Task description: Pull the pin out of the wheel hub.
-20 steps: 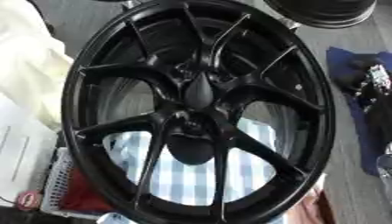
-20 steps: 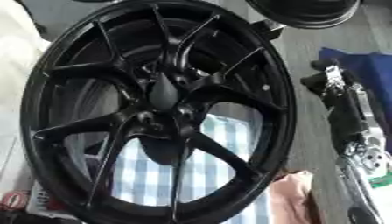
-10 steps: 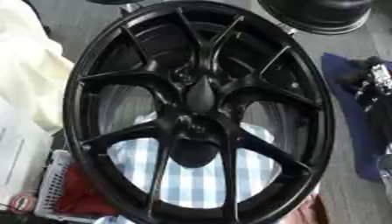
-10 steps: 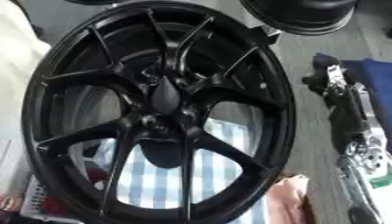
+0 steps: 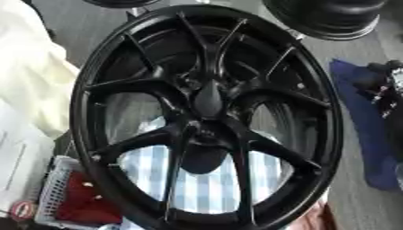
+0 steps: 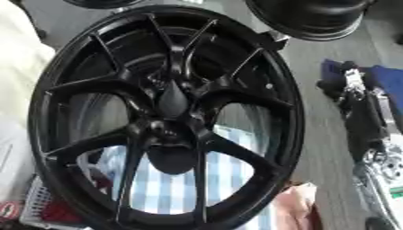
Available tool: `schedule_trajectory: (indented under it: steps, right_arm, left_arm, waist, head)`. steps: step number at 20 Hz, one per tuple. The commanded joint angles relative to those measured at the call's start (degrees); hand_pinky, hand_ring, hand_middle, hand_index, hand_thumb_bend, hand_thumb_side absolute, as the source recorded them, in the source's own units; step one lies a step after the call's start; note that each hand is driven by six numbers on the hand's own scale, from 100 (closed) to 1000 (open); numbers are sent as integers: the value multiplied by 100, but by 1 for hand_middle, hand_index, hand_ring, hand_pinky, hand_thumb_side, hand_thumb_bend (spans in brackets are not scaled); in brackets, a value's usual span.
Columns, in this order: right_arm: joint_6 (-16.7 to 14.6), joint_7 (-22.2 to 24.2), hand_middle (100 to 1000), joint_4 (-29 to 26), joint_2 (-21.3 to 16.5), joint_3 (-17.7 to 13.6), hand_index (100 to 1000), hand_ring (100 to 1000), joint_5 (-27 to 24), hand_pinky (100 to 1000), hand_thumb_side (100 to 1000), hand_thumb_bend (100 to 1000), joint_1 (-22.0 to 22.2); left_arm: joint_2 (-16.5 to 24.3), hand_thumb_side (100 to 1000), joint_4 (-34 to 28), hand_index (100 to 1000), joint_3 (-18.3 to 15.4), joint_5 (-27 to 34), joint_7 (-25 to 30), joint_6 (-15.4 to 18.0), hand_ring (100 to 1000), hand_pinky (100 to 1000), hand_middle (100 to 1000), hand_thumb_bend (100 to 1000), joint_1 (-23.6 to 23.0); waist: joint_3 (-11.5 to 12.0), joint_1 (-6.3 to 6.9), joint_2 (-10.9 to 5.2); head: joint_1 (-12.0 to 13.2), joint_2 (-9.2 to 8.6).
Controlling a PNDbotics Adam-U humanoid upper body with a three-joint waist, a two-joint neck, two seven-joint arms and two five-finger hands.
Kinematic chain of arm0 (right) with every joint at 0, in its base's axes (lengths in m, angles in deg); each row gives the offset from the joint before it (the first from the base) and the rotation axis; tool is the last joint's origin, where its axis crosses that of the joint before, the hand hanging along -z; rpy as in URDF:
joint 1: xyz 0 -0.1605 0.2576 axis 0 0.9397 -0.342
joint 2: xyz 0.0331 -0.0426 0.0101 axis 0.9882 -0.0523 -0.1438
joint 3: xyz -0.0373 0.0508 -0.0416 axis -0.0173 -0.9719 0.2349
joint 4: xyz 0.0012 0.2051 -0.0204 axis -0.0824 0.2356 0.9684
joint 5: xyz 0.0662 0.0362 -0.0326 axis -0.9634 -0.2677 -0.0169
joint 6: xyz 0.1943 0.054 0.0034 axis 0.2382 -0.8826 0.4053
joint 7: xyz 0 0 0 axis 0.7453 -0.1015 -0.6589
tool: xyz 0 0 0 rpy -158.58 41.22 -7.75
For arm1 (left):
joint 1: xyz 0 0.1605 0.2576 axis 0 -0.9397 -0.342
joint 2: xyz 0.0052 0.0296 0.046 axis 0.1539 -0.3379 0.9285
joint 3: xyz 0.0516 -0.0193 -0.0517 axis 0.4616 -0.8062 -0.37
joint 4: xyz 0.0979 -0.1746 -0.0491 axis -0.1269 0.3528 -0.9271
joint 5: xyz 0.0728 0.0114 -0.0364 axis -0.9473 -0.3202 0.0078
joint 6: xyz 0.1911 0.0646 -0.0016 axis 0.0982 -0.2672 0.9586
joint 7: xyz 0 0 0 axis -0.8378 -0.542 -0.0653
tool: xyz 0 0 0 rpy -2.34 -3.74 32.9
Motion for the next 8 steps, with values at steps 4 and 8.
schedule_trajectory:
  steps: [4, 8]
  right_arm:
    - [-78, 15, 515, -142, -85, -62, 729, 719, -26, 862, 672, 100, -103]
    - [-61, -9, 515, -142, -4, -66, 729, 719, -41, 861, 681, 100, -147]
  left_arm:
    - [-571, 805, -863, 754, -100, 574, -572, -256, 655, 664, 647, 100, 48]
    - [-1036, 816, -1250, 751, 53, 885, -916, -413, 650, 659, 643, 100, -114]
  waist:
    - [-5, -20, -119]
    - [-30, -60, -86]
  head:
    - [9, -75]
    - [39, -114]
